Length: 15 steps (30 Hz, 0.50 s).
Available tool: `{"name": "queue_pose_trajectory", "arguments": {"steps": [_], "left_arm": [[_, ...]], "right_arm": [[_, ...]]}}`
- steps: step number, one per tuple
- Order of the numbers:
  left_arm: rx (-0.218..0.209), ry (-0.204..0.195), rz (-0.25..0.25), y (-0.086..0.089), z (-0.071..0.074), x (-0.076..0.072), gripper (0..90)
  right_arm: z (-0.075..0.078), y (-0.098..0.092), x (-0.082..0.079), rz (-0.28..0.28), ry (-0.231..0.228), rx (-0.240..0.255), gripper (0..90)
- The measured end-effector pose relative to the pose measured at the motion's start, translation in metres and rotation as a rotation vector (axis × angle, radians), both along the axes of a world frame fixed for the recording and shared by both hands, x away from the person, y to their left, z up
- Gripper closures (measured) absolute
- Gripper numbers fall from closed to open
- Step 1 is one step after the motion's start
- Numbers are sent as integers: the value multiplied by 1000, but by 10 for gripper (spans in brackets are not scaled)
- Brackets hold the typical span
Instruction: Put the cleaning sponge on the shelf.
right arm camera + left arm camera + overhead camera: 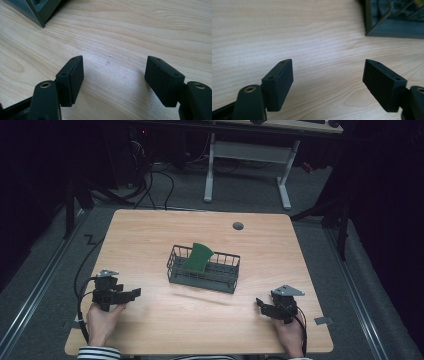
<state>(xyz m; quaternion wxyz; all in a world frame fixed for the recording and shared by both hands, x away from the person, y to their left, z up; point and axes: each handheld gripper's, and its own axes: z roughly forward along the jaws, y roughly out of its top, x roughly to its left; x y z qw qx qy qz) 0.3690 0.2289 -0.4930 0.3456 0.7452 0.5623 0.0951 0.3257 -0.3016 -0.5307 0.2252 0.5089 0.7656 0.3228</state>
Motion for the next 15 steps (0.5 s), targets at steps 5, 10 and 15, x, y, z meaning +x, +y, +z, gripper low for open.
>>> {"name": "queue_pose_trajectory", "arguments": {"steps": [5, 10, 15], "left_arm": [[13, 11, 5, -5, -18, 1, 249], [45, -26, 24, -10, -28, 1, 260], [93, -78, 40, -17, -32, 1, 272]], "right_arm": [[0, 0, 0, -1, 0, 0, 316], [0, 0, 0, -1, 0, 0, 316], [0, 0, 0, -2, 0, 0, 316]]}}
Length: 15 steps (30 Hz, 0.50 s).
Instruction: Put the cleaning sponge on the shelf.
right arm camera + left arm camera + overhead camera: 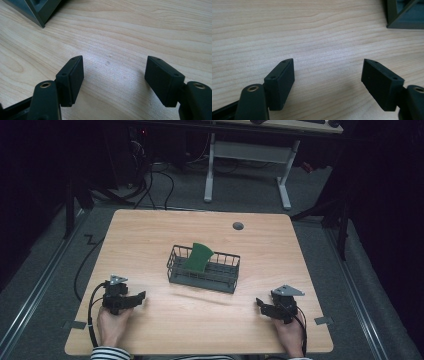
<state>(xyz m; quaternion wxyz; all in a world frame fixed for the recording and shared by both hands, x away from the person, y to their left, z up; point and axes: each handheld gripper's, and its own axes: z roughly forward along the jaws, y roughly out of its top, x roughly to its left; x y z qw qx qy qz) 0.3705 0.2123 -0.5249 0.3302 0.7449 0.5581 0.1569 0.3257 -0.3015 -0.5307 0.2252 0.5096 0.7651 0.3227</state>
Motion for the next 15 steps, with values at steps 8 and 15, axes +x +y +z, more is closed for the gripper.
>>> {"name": "queue_pose_trajectory", "arguments": {"steps": [8, 15], "left_arm": [[86, -129, 17, -10, -12, -6, 261], [84, -127, 26, -10, -12, -5, 257]], "right_arm": [[0, 0, 0, 0, -1, 0, 316], [0, 0, 0, -1, 0, 0, 316]]}}
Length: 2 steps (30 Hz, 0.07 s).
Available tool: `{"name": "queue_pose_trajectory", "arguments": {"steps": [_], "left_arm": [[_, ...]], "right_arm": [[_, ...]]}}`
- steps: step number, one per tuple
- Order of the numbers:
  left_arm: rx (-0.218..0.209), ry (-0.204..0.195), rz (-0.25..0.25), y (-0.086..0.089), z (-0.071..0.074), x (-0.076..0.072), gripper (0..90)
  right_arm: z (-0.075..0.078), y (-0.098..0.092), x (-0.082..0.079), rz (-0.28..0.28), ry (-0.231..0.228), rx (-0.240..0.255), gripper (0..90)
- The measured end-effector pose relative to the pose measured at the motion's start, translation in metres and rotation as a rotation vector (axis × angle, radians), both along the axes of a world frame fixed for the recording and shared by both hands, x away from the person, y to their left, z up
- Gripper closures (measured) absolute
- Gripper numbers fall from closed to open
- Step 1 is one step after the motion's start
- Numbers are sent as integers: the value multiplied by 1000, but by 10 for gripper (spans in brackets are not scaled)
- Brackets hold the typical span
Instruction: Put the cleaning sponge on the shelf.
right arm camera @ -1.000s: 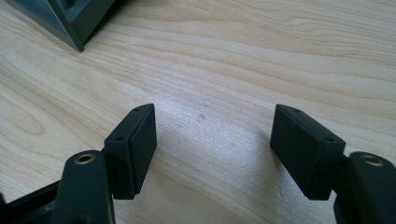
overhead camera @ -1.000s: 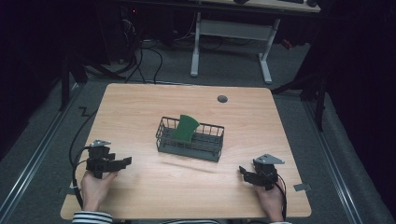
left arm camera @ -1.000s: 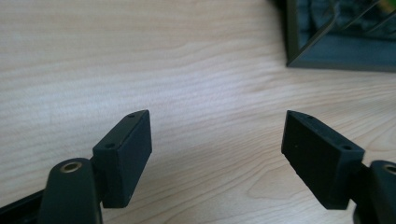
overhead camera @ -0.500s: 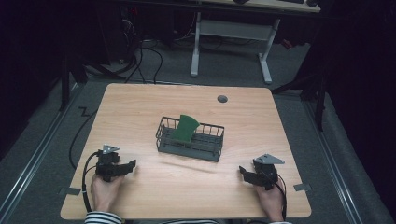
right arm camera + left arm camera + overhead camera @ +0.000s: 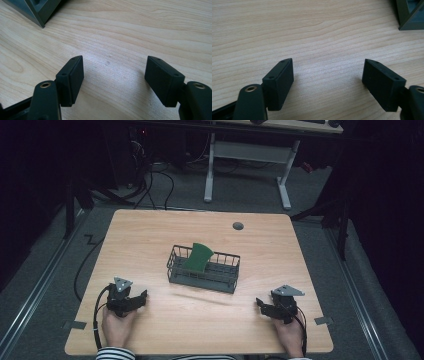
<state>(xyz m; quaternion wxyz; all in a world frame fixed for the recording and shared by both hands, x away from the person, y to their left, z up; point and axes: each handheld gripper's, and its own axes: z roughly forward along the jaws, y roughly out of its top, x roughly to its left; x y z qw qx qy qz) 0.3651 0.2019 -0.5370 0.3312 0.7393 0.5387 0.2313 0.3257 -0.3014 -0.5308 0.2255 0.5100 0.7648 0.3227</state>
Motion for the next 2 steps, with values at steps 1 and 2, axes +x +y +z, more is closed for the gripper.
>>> {"name": "queue_pose_trajectory", "arguments": {"steps": [1, 2], "left_arm": [[0, 0, 0, 0, 0, 0, 256], [-1, 0, -1, 0, 0, 0, 256]], "right_arm": [[0, 0, 0, 0, 0, 0, 316], [0, 0, 0, 0, 0, 0, 316]]}}
